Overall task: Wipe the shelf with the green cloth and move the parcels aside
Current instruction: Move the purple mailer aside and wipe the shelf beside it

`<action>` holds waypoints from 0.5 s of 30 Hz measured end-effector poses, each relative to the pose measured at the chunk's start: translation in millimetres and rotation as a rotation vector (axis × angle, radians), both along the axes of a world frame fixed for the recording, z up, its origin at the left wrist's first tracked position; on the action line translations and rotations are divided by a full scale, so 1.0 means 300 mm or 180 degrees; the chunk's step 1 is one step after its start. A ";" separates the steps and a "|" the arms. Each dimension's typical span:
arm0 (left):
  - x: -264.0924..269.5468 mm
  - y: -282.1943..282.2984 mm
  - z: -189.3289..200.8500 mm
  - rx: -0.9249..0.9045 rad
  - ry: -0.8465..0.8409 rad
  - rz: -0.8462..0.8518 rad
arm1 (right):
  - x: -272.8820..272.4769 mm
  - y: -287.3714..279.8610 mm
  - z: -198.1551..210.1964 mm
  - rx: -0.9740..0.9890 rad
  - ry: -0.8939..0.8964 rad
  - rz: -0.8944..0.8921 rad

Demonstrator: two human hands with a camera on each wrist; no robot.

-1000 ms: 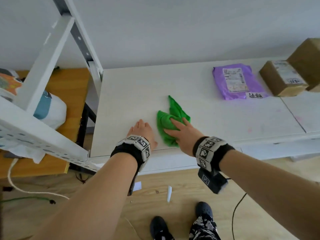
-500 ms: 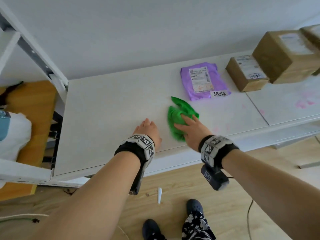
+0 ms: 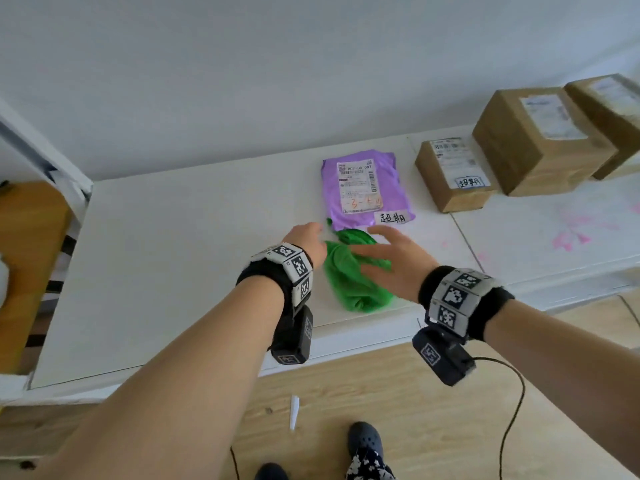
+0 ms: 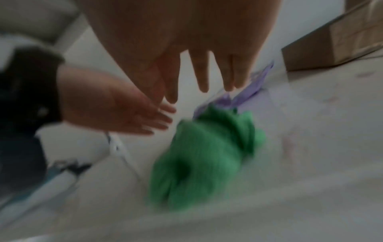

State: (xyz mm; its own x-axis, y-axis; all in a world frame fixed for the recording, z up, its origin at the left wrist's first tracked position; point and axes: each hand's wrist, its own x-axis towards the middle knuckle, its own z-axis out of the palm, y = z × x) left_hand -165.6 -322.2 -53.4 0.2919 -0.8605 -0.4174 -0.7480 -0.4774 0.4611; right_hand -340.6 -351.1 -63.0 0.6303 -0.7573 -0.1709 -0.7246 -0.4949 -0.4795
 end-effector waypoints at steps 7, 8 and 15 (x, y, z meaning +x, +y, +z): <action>-0.039 -0.127 -0.037 -0.0298 0.0948 0.0530 | 0.032 -0.283 0.065 0.0527 0.0475 -0.1141; -0.044 -0.142 -0.041 -0.0279 0.1037 0.0591 | 0.043 -0.303 0.056 0.0700 0.0386 -0.1121; -0.038 -0.191 -0.062 -0.0330 0.1232 0.0731 | 0.112 -0.338 0.005 0.0528 0.0220 -0.1121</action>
